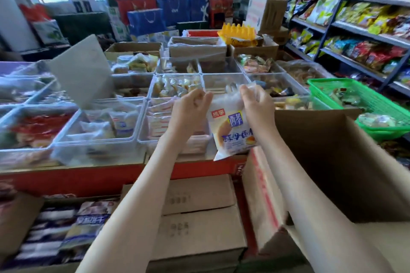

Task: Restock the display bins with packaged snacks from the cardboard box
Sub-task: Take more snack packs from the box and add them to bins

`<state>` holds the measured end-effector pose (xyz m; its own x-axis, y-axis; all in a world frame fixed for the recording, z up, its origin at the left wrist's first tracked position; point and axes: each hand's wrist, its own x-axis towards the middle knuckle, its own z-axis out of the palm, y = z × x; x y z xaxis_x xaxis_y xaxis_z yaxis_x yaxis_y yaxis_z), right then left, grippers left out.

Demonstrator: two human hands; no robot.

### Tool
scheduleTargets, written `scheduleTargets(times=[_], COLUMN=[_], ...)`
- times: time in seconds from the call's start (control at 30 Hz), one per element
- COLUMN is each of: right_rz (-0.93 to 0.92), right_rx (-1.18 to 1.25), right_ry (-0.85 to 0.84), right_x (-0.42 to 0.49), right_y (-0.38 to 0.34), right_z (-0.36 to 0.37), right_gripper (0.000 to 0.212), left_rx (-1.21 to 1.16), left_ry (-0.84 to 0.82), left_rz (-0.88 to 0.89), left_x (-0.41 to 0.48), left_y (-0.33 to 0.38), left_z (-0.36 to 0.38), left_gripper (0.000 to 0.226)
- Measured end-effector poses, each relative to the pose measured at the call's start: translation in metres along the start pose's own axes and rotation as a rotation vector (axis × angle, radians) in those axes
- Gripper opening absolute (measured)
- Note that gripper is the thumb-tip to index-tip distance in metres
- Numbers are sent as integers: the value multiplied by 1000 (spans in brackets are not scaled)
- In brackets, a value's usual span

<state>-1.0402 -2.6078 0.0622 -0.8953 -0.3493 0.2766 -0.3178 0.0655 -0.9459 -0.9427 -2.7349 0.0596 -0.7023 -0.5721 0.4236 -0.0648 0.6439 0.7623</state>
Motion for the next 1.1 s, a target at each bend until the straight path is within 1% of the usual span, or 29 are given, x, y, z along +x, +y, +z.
scheduleTargets(times=[0.07, 0.13, 0.2, 0.27, 0.33, 0.43, 0.57, 0.63, 0.73, 0.83, 0.87, 0.93, 1.0, 1.1], right_rz=[-1, 22, 51, 82, 84, 51, 27, 40, 86, 82, 102, 129, 134, 133], right_rx=[-22, -17, 5, 33, 24, -14, -125, -136, -155, -225, -244, -285, -314, -355], right_ry=[-22, -39, -44, -52, -84, -198, -321, -362, -393, -432, -450, -454, -420, -359], right_x=[5, 10, 15, 20, 27, 43, 67, 76, 84, 85, 85, 84, 85, 87], right_y=[-6, -11, -11, -10, -9, -3, 9, 17, 33, 50, 57, 68, 76, 77], right_z=[57, 114, 168, 215, 252, 288, 319, 336, 368, 401, 411, 430, 445, 460], right_gripper=[31, 31, 31, 30, 31, 22, 23, 18, 13, 13, 12, 12, 12, 14], left_rx=[-188, -367, -461, -489, -463, -407, -390, -361, -234, -96, -46, -5, 5, -55], left_ry=[-86, -175, -201, -171, -97, 12, 62, 78, 66, 49, 61, 75, 50, 23], left_rz=[-88, -176, -246, -284, -308, -330, -392, -418, -444, -485, -505, -556, -613, -629], left_x=[13, 28, 41, 56, 72, 98, 124, 127, 136, 146, 149, 156, 159, 163], left_y=[-42, -80, -115, -145, -169, -202, -237, -255, -292, -334, -346, -370, -391, -416], left_z=[-43, -85, -122, -153, -173, -191, -204, -207, -214, -216, -214, -207, -201, -205], left_gripper=[24, 14, 9, 9, 12, 21, 27, 27, 24, 10, 9, 8, 6, 10])
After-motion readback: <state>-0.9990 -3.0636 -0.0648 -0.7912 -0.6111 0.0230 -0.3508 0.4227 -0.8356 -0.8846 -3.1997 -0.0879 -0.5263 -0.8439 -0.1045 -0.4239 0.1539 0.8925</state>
